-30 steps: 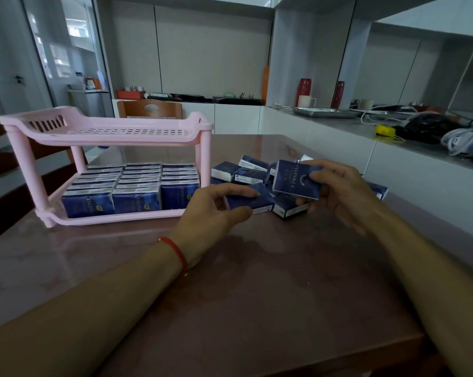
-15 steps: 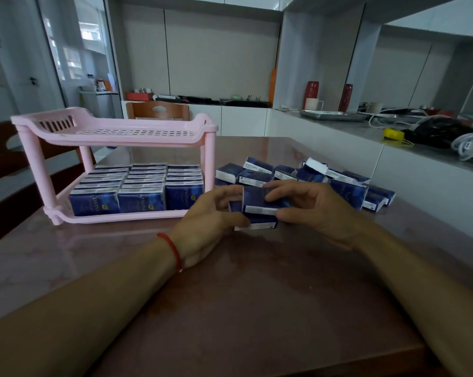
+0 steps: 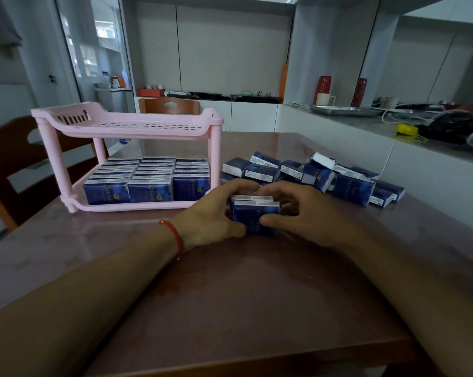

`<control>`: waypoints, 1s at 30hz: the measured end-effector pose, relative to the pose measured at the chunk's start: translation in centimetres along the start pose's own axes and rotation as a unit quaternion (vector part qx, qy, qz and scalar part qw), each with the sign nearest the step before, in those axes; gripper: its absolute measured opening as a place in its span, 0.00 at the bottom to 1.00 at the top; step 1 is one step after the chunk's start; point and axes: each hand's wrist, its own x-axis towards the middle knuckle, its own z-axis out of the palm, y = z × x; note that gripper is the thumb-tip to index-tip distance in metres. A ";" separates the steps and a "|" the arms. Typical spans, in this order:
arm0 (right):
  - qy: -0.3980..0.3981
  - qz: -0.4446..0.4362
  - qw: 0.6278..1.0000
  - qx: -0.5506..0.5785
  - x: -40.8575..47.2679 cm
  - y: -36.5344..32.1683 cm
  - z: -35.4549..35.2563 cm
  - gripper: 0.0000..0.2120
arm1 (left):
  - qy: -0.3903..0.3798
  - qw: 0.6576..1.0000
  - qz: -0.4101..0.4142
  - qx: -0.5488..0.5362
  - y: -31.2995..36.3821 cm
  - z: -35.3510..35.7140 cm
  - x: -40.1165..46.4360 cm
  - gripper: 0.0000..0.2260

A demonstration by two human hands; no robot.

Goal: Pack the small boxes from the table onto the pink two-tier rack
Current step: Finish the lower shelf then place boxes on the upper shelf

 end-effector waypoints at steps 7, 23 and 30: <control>0.028 0.028 0.998 0.052 -0.2 -0.8 0.1 0.26 | 0.049 0.997 0.024 0.049 0.8 -0.7 -0.1 0.22; 0.100 -0.020 0.989 0.108 8.5 -10.4 -6.5 0.16 | 0.383 0.903 0.167 0.100 5.5 -6.5 -1.5 0.18; 0.037 0.017 0.999 -0.014 19.2 -12.9 -5.7 0.13 | 0.382 0.781 0.064 0.490 -1.0 -11.9 -3.5 0.18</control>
